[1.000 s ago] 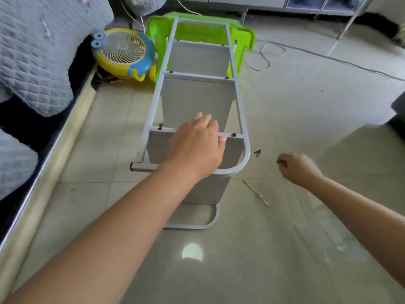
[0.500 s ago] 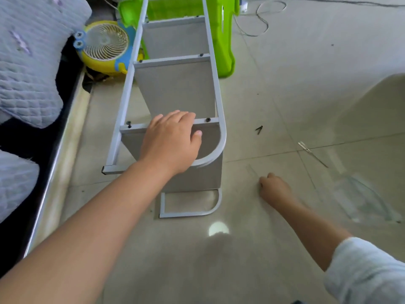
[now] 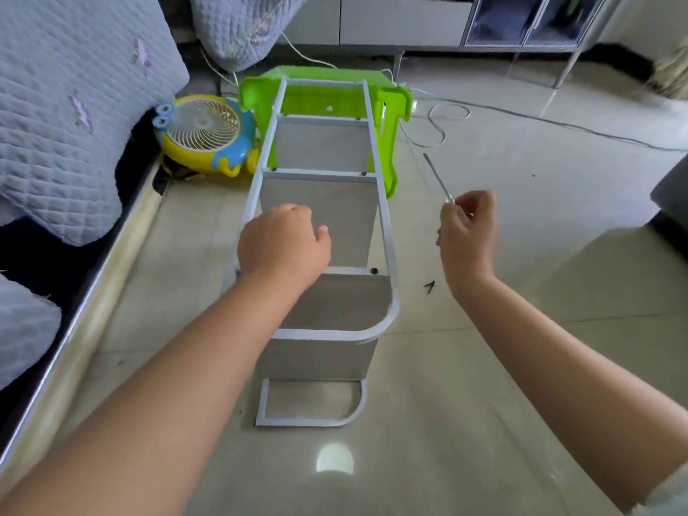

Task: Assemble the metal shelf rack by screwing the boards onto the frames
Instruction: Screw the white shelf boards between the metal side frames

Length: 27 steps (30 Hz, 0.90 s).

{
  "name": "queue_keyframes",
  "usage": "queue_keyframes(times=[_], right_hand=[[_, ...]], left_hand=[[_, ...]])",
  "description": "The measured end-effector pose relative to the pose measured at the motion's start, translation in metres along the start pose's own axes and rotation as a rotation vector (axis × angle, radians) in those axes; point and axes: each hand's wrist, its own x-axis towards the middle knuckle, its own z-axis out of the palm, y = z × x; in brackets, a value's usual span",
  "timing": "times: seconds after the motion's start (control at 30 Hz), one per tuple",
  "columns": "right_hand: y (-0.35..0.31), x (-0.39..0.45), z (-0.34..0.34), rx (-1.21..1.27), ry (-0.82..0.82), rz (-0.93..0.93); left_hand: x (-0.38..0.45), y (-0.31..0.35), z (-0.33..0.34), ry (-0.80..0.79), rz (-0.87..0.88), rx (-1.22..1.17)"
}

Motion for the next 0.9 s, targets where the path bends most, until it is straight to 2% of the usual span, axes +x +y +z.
queue_keyframes(times=[0.1, 0.23, 0.37, 0.5, 0.63, 0.73, 0.9], right_hand=[[-0.040, -0.008, 0.026, 0.009, -0.069, -0.124], [-0.073, -0.022, 0.066, 0.013, -0.246, -0.275], [-0.076, -0.041, 0.076, 0.125, -0.408, -0.244], [-0.060, -0.053, 0.062, 0.093, -0.521, -0.321], [-0.071, -0.061, 0.060, 0.115, -0.631, -0.407], [-0.076, -0.070, 0.064, -0.007, -0.697, -0.598], [-0.074, -0.074, 0.070, -0.062, -0.693, -0.736]], left_hand=[[0.003, -0.018, -0.001, 0.006, -0.206, -0.055], [-0.005, -0.044, 0.000, -0.001, -0.322, -0.210], [-0.020, -0.069, -0.003, -0.009, -0.247, -0.372], [-0.035, -0.082, 0.000, -0.038, -0.152, -0.536], [-0.043, -0.090, -0.002, -0.048, -0.211, -0.677], [-0.043, -0.091, -0.001, 0.005, -0.244, -0.681], [-0.040, -0.091, 0.009, 0.052, -0.222, -0.584]])
